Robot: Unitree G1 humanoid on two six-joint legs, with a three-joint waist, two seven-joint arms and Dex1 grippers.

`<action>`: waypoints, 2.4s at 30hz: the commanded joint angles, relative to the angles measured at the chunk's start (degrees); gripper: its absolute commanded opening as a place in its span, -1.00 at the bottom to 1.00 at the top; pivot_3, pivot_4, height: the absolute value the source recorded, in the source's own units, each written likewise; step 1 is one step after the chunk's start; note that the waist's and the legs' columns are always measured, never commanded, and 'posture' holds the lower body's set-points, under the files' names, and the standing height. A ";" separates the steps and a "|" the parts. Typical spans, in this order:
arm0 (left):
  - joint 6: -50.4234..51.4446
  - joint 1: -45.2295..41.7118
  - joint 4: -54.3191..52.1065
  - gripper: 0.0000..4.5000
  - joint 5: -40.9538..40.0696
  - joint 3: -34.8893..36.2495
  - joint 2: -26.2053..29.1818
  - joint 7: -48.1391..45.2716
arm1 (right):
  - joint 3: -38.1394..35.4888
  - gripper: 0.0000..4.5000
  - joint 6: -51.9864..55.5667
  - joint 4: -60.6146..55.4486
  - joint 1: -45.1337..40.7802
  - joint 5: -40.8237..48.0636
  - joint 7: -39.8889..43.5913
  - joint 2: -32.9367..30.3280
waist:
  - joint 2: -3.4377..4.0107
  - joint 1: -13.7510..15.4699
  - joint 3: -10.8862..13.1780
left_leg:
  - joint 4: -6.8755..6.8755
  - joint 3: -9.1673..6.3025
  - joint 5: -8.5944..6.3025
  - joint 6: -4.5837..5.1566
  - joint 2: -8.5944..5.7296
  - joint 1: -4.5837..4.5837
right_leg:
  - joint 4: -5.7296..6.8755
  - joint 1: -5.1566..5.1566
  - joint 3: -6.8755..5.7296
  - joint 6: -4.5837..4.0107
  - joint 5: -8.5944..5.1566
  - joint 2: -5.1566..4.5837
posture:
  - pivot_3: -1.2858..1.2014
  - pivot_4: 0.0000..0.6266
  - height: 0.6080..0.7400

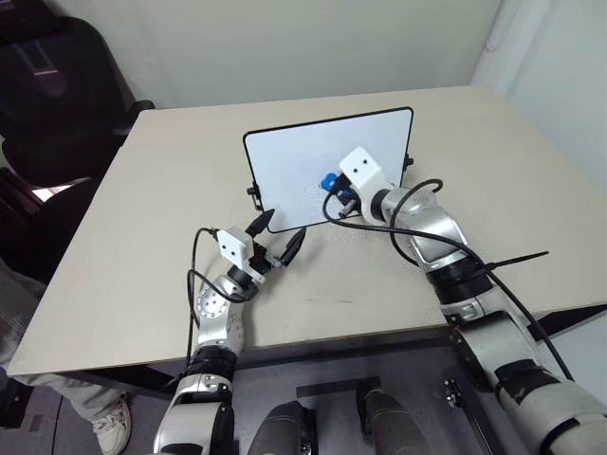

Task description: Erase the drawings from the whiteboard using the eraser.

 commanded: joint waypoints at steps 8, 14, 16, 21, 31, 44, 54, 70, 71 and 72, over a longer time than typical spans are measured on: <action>-1.37 1.19 1.79 1.00 -0.05 -0.06 -1.20 0.24 | -1.77 -0.79 -2.58 6.16 -2.12 -2.98 -4.79 -0.25 | 0.00 0.06 0.00 | 0.00 0.01 0.00 0.01 -0.02 0.03 | -0.01 0.02 0.01 0.00 0.00 -0.03 | 0.03 -0.52 0.79; -1.53 1.19 1.86 1.00 -0.03 0.00 -1.17 0.35 | -0.28 -0.79 -2.45 6.81 -1.88 -4.52 -4.90 -0.54 | 0.00 0.05 0.00 | 0.02 0.00 0.01 0.02 -0.02 0.04 | -0.01 0.02 0.01 0.01 0.01 -0.04 | 0.03 -0.52 0.79; -1.51 1.30 1.69 1.00 -0.03 -0.01 -1.16 0.37 | 0.70 -0.79 -2.16 6.39 -1.58 -5.12 -4.28 -0.71 | 0.00 0.05 0.00 | 0.03 0.01 0.01 0.02 -0.02 0.04 | -0.01 0.03 0.01 0.01 0.01 -0.04 | 0.03 -0.52 0.79; -1.38 1.34 1.48 1.00 -0.13 0.11 -0.99 0.40 | 3.52 -0.79 -0.65 7.06 -1.49 -7.79 -3.56 -1.41 | 0.00 0.04 0.00 | 0.03 0.01 0.01 0.01 -0.02 0.06 | -0.01 0.02 0.00 0.01 0.02 -0.04 | 0.03 -0.52 0.79; -1.37 1.81 0.63 1.00 -0.27 0.42 -0.46 0.64 | 3.78 -0.79 -3.86 2.87 -1.81 -6.80 -0.46 0.50 | 0.00 -0.13 0.00 | 0.02 0.01 0.00 0.00 -0.02 0.04 | -0.01 0.02 0.01 -0.05 0.07 -0.02 | 0.03 -0.52 0.79; -1.17 2.19 -0.26 1.00 -0.79 0.39 -0.37 0.31 | 8.70 -0.79 -6.33 4.89 -3.15 -11.39 0.38 2.85 | 0.00 -0.20 0.00 | 0.01 -0.01 -0.02 -0.05 0.01 0.05 | -0.01 -0.05 -0.02 -0.10 0.13 0.04 | 0.03 -0.52 0.79; -1.11 1.59 0.67 1.00 -0.81 0.25 -0.57 -0.08 | 5.01 -0.79 -4.78 9.22 -5.12 -12.94 -4.25 3.54 | -0.01 -0.20 0.01 | 0.02 0.00 -0.03 -0.07 0.01 0.04 | -0.01 -0.06 0.00 -0.11 0.13 0.03 | 0.03 -0.52 0.79; -1.35 0.15 2.47 1.00 -0.57 0.29 -0.32 -0.36 | 2.28 -0.79 -2.14 2.65 -1.24 -11.63 -3.82 1.80 | -0.14 0.10 0.09 | 0.03 0.00 -0.03 -0.09 -0.01 0.04 | -0.04 -0.04 -0.06 -0.15 0.22 -0.01 | 0.03 -0.52 0.79; -1.35 0.11 2.50 1.00 -0.56 0.27 -0.33 -0.39 | 2.54 -0.79 -2.53 2.58 -1.16 -11.66 -3.66 1.80 | -0.14 0.11 0.09 | 0.03 0.00 -0.03 -0.09 0.00 0.04 | -0.04 -0.04 -0.06 -0.15 0.22 -0.02 | 0.03 -0.52 0.79; -1.38 -0.02 2.68 1.00 -0.52 0.24 -0.38 -0.39 | 2.78 -0.79 -3.21 2.65 -1.16 -11.62 -3.48 1.85 | -0.14 0.12 0.09 | 0.03 0.00 -0.03 -0.09 -0.01 0.04 | -0.04 -0.03 -0.05 -0.15 0.22 -0.02 | 0.03 -0.52 0.79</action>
